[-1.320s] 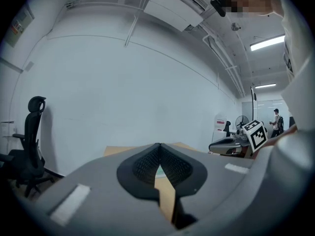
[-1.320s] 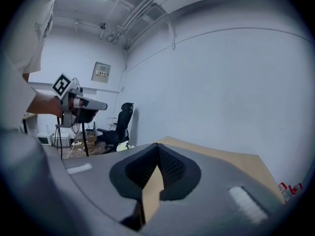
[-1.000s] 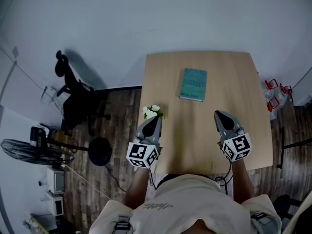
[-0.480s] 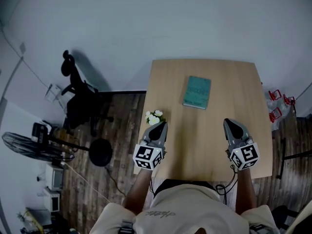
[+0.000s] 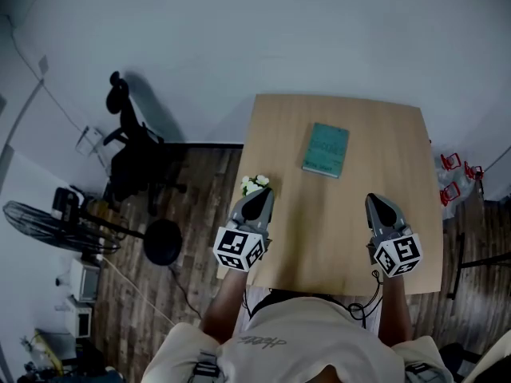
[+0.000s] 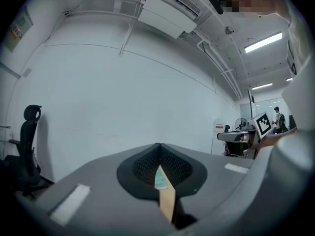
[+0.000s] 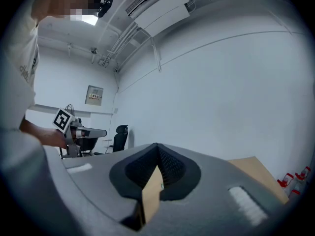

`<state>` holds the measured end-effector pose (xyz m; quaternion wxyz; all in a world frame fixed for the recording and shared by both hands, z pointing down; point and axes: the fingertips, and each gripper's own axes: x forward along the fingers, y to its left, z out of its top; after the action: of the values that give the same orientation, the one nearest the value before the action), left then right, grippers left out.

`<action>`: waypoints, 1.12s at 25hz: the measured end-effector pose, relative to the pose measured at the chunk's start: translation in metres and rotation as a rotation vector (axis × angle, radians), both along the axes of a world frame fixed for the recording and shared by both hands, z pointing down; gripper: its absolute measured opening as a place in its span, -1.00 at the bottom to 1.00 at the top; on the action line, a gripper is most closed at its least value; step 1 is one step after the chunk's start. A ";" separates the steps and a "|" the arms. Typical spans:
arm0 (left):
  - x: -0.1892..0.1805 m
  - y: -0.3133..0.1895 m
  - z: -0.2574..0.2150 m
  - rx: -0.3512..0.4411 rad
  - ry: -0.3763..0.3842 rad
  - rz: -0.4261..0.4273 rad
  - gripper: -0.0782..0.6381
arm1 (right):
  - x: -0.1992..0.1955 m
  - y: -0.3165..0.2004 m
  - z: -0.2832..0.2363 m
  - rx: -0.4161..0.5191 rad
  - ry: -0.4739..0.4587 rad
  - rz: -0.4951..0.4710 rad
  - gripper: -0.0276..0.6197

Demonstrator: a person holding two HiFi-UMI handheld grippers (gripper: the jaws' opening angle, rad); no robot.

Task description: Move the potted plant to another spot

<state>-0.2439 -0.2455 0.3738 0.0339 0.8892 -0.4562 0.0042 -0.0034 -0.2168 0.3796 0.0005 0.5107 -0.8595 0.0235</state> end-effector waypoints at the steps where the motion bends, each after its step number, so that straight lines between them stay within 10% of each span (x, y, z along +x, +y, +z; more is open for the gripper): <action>1: 0.000 0.002 0.000 0.000 0.003 0.004 -0.73 | -0.001 0.001 0.000 -0.003 -0.001 -0.002 -0.91; 15: 0.015 -0.023 0.010 -0.041 0.027 0.034 -0.73 | 0.009 -0.025 0.012 -0.009 0.005 0.016 -0.91; 19: 0.024 -0.043 -0.006 0.024 -0.044 0.062 -0.73 | 0.008 -0.040 0.010 0.037 0.176 0.026 -0.91; 28: -0.014 -0.049 -0.015 0.028 -0.035 -0.050 -0.73 | 0.009 -0.046 0.005 0.028 0.053 0.053 -0.91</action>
<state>-0.2583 -0.2948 0.3585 0.0133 0.8777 -0.4788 0.0126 0.0059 -0.2624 0.3846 0.0155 0.5337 -0.8455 -0.0020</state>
